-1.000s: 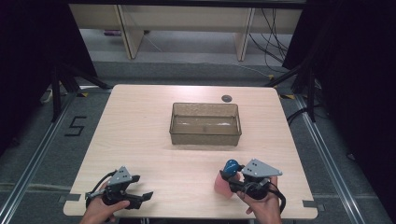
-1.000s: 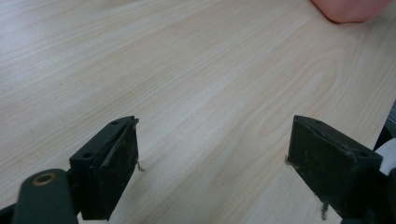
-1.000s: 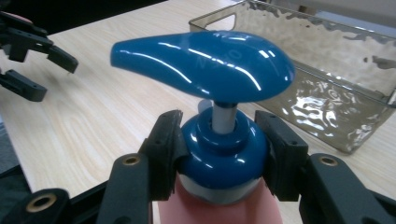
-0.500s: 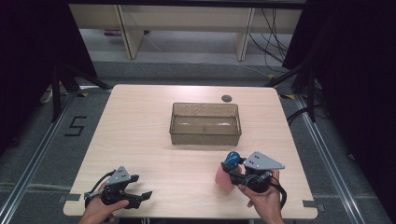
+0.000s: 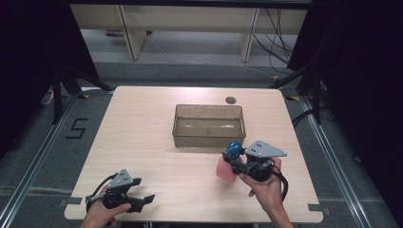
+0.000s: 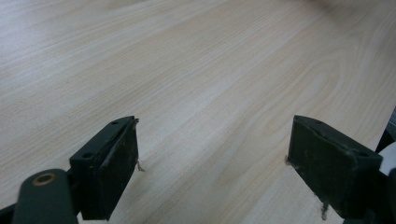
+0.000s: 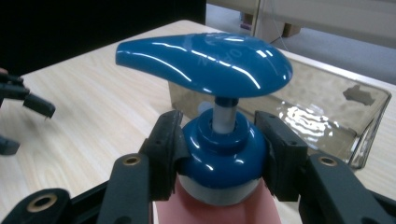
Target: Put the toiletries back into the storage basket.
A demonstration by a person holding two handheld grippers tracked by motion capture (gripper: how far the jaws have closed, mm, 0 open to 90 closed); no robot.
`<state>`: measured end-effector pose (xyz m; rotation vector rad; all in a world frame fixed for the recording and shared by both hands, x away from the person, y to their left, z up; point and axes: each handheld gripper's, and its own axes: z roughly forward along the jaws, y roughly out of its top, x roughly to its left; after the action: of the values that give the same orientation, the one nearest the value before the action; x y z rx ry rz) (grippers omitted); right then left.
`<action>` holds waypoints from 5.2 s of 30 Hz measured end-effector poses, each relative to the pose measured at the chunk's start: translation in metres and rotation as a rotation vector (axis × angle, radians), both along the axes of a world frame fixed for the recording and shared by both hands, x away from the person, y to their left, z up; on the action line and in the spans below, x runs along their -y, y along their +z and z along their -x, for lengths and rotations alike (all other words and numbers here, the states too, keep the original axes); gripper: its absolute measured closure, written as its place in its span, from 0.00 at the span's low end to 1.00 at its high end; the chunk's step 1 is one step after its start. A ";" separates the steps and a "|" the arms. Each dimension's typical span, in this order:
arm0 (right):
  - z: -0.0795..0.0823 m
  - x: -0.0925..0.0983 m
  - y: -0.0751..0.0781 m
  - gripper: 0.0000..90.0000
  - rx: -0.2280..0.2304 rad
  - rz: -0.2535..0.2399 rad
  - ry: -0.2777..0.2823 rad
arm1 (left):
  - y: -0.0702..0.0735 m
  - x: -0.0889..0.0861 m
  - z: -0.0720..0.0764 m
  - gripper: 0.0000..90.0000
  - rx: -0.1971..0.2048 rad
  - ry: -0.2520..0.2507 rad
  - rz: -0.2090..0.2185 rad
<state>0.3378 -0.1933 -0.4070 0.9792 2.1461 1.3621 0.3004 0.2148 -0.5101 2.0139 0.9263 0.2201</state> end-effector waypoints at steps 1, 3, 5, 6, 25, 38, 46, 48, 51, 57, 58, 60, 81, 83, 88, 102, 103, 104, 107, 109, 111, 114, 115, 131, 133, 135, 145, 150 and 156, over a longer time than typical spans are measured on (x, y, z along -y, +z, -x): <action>-0.005 -0.002 0.003 0.59 0.026 -0.002 0.004 | 0.001 0.000 0.000 0.17 -0.005 -0.004 -0.007; -0.007 -0.003 0.005 0.59 0.029 -0.002 0.012 | 0.000 0.000 0.001 0.17 0.001 -0.001 0.001; -0.012 -0.005 0.011 0.59 0.049 0.004 0.008 | 0.000 0.000 0.000 0.17 0.002 0.001 0.000; -0.012 -0.005 0.011 0.59 0.049 0.004 0.008 | 0.001 -0.001 0.000 0.17 -0.007 -0.005 -0.008; -0.050 -0.006 0.028 0.59 0.051 -0.003 -0.038 | 0.000 0.000 0.001 0.17 -0.001 -0.002 0.000; -0.063 -0.005 0.042 0.59 0.088 -0.022 -0.063 | 0.001 -0.001 0.000 0.17 -0.001 -0.003 -0.008; -0.071 -0.003 0.043 0.59 0.071 -0.037 -0.086 | 0.001 -0.001 0.001 0.17 -0.005 -0.009 -0.010; -0.074 -0.001 0.043 0.59 0.086 -0.025 -0.090 | 0.001 -0.001 0.000 0.17 -0.004 -0.004 -0.004; -0.076 -0.001 0.045 0.59 0.087 -0.037 -0.103 | 0.000 -0.001 0.001 0.17 -0.004 0.002 -0.002; -0.084 -0.002 0.047 0.59 0.079 -0.059 -0.106 | 0.001 -0.001 0.001 0.17 -0.003 0.005 -0.007; -0.086 0.000 0.048 0.59 0.096 -0.046 -0.112 | 0.001 -0.002 0.000 0.17 -0.007 0.001 -0.003; -0.087 -0.001 0.048 0.59 0.081 -0.065 -0.112 | 0.001 -0.002 0.000 0.17 -0.008 -0.001 -0.003; -0.120 0.000 0.044 0.59 0.059 -0.085 -0.183 | 0.000 -0.001 0.001 0.17 -0.006 0.000 0.005; -0.124 0.000 0.042 0.59 0.064 -0.090 -0.184 | 0.000 -0.001 0.001 0.17 -0.007 -0.002 -0.003; -0.130 0.000 0.039 0.59 0.052 -0.087 -0.200 | 0.001 -0.002 0.001 0.17 -0.007 -0.009 -0.008; -0.141 0.002 0.026 0.59 0.034 -0.089 -0.219 | 0.001 0.000 0.001 0.17 -0.001 -0.005 0.008; -0.142 0.001 0.025 0.59 0.036 -0.087 -0.218 | 0.001 0.000 0.002 0.17 -0.001 -0.006 0.009; -0.142 0.002 0.024 0.59 0.045 -0.078 -0.227 | 0.001 0.000 0.002 0.17 0.000 -0.008 0.009; -0.142 0.001 0.021 0.59 0.031 -0.071 -0.229 | 0.001 0.000 0.002 0.17 -0.001 -0.006 0.009; -0.145 0.001 0.019 0.59 0.033 -0.074 -0.228 | 0.001 0.000 0.002 0.17 0.000 -0.007 0.009; -0.144 0.001 0.018 0.59 0.017 -0.089 -0.236 | 0.001 0.000 0.002 0.17 0.001 -0.010 0.008; -0.145 0.003 0.015 0.59 0.012 -0.082 -0.243 | 0.001 0.000 0.002 0.17 0.001 -0.007 0.011; -0.146 0.004 0.014 0.59 0.011 -0.084 -0.241 | 0.001 0.000 0.002 0.17 0.001 -0.012 0.007; -0.149 0.007 0.006 0.59 0.003 -0.064 -0.239 | 0.002 -0.001 0.002 0.17 -0.004 -0.015 0.005; -0.147 0.005 0.005 0.59 -0.029 -0.074 -0.246 | 0.002 -0.001 0.002 0.17 -0.004 -0.015 0.000; -0.150 0.007 0.002 0.59 0.024 -0.036 -0.246 | 0.002 -0.001 0.002 0.17 -0.005 -0.013 0.008; -0.147 0.003 -0.005 0.59 -0.035 -0.056 -0.243 | 0.003 -0.001 0.002 0.17 0.003 -0.012 0.000; -0.147 0.005 -0.008 0.59 -0.028 -0.036 -0.234 | 0.003 -0.001 0.002 0.17 0.000 -0.006 0.003; -0.147 0.007 -0.012 0.59 -0.037 -0.016 -0.237 | 0.002 -0.001 0.002 0.17 0.007 -0.010 0.009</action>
<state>0.4845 -0.2003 -0.4194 1.2300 1.9734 1.2568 0.2983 0.2161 -0.5076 2.0078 0.9116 0.2169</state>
